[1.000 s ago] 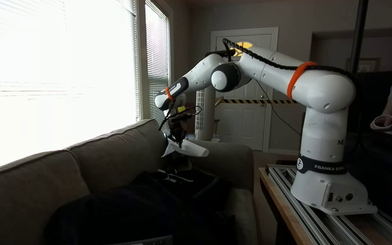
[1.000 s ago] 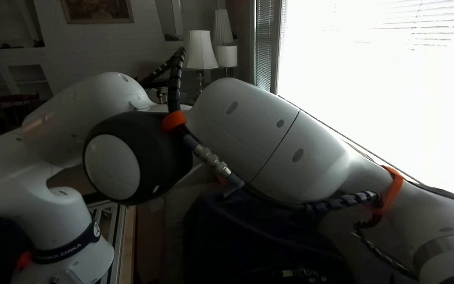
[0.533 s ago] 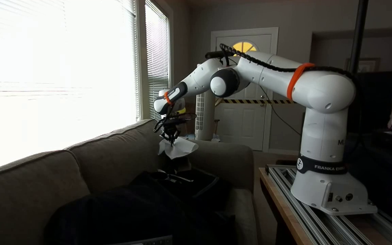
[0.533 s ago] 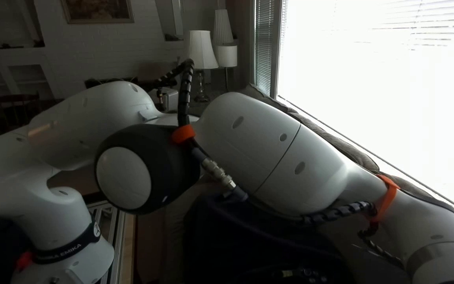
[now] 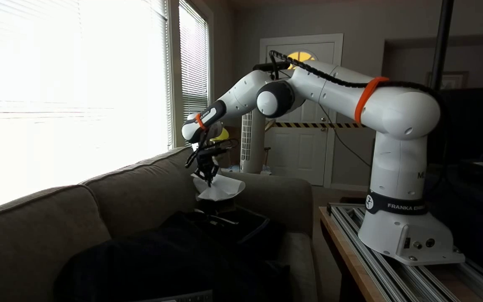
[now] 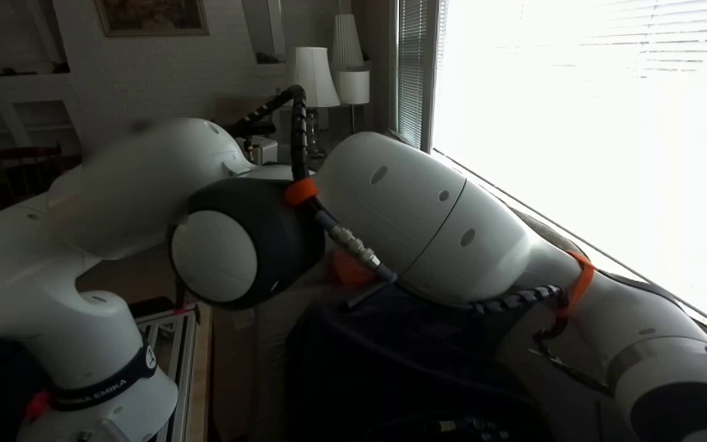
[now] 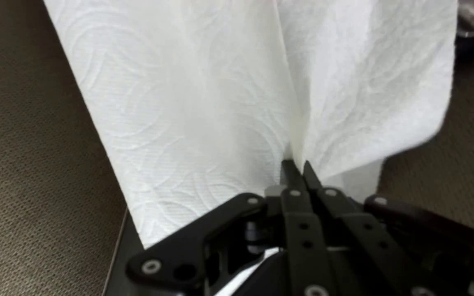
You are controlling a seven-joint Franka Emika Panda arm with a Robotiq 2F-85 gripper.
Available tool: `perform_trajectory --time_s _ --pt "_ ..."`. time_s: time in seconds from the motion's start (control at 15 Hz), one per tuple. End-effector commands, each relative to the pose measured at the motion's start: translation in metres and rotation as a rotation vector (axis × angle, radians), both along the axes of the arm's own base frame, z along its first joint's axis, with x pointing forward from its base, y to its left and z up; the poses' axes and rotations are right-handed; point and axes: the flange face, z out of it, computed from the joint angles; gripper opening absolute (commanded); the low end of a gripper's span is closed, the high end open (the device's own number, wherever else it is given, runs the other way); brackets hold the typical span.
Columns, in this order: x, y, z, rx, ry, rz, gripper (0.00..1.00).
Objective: Use the white napkin to wipe the black box.
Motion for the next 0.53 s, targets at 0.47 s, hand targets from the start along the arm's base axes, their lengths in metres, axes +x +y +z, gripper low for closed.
perform_trajectory --time_s 0.47 --pt "-0.033 0.019 -0.017 0.088 0.195 0.089 0.0"
